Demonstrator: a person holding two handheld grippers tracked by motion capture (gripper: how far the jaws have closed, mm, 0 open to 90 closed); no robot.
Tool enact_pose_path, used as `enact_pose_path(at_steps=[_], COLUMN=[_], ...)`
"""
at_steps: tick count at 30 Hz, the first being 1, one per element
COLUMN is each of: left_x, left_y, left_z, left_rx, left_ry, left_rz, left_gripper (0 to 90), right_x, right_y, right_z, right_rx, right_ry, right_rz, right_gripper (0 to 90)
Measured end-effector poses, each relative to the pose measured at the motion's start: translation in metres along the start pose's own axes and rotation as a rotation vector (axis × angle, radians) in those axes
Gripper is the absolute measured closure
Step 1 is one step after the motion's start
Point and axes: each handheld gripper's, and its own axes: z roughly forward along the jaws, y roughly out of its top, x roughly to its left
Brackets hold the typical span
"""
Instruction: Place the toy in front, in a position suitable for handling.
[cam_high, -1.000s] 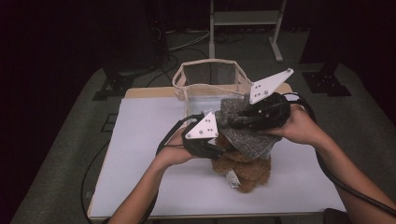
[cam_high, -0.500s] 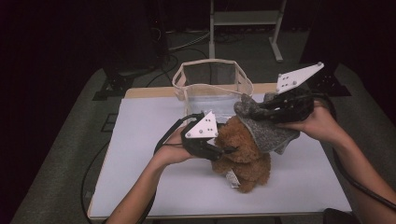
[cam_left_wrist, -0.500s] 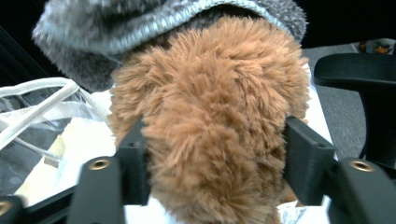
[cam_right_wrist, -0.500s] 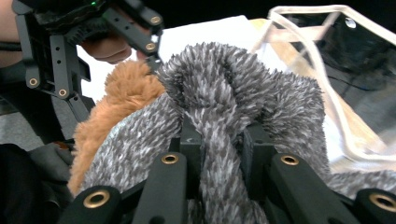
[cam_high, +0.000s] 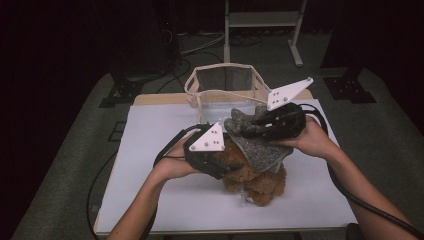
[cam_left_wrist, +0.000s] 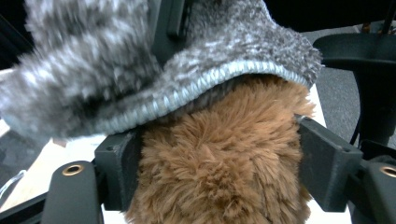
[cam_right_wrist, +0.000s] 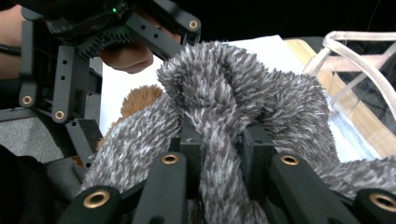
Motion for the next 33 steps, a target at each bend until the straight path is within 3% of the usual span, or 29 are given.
enact_pose_path(at_steps=[7, 14, 21, 25, 30, 33], left_x=[-0.001, -0.006, -0.013, -0.016, -0.015, -0.016], left_y=[-0.025, -0.057, -0.098, -0.117, -0.125, -0.123], left_z=[-0.014, -0.031, -0.047, -0.054, -0.069, -0.076], left_rx=[0.004, 0.030, 0.042, 0.048, 0.019, -0.038], left_ry=[0.021, 0.049, 0.084, 0.101, 0.136, 0.139], left_rz=[-0.033, -0.057, -0.123, -0.150, -0.156, -0.162], left_gripper=[26.3, 26.1, 25.9, 25.8, 25.1, 24.9], right_x=[-0.004, -0.007, -0.008, -0.006, -0.008, -0.008], right_y=[-0.012, -0.040, -0.071, -0.080, -0.088, -0.090], right_z=[0.006, 0.032, 0.063, 0.065, 0.063, 0.072], right_rx=[-0.029, -0.053, -0.015, -0.007, 0.009, 0.010], right_ry=[0.011, 0.064, 0.091, 0.082, 0.051, 0.061], right_rz=[0.031, 0.103, 0.146, 0.148, 0.160, 0.169], right_gripper=[73.8, 73.8, 73.7, 73.4, 73.4, 73.3])
